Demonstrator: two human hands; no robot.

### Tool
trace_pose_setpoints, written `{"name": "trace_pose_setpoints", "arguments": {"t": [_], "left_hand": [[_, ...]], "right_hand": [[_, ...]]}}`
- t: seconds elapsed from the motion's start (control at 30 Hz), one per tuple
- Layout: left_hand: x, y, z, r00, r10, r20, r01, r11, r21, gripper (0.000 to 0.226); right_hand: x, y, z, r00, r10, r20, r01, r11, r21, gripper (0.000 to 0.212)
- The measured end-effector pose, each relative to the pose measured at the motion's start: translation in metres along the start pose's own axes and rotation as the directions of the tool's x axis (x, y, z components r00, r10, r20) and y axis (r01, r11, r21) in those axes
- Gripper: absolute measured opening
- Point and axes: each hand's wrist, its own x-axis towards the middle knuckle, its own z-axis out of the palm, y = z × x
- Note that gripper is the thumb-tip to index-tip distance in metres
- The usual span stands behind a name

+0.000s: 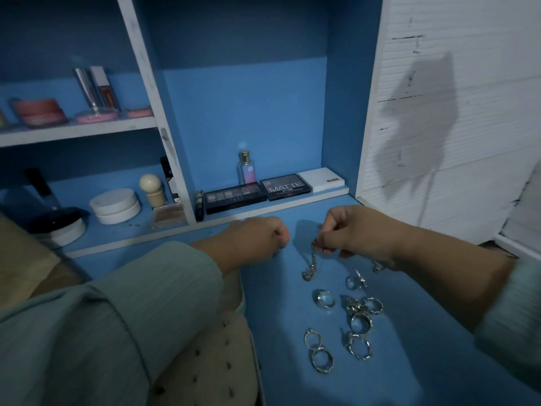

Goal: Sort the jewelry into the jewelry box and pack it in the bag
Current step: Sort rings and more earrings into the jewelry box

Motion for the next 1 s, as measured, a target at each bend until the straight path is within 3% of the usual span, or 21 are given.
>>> {"name": "trace_pose_setpoints", "arguments": {"t": [0.17, 0.27, 0.43, 0.63, 0.77, 1.0], "left_hand": [[-0.002, 0.001, -0.011, 0.994, -0.099, -0.05, 0.083, 0.961, -0.264, 0.017], [-0.007, 0.005, -0.017, 0.987, -0.14, -0.073, 0.101, 0.914, -0.392, 0.019], [-0.014, 0.011, -0.026, 0.981, -0.164, -0.101, 0.074, 0.804, -0.591, 0.019], [-0.022, 0.015, -0.035, 0.978, -0.184, -0.095, 0.035, 0.597, -0.801, 0.014], [-0.027, 0.02, -0.042, 0.978, -0.19, -0.085, 0.018, 0.482, -0.876, 0.016], [-0.033, 0.018, -0.044, 0.962, -0.242, -0.127, -0.022, 0.396, -0.918, 0.017]], "right_hand": [[0.0, -0.009, -0.002, 0.999, 0.028, 0.03, -0.035, 0.965, 0.26, 0.019], [0.0, -0.014, 0.001, 0.999, 0.039, 0.025, -0.046, 0.942, 0.333, 0.017], [0.0, -0.022, 0.003, 0.999, -0.011, -0.039, 0.017, 0.989, 0.149, 0.025], [-0.002, -0.026, 0.007, 0.996, -0.079, -0.03, 0.076, 0.992, -0.1, 0.015], [0.002, -0.024, 0.023, 0.996, -0.071, -0.044, 0.068, 0.995, -0.075, 0.018], [0.006, -0.027, 0.039, 0.993, -0.078, -0.087, 0.078, 0.997, -0.005, 0.006]]}}
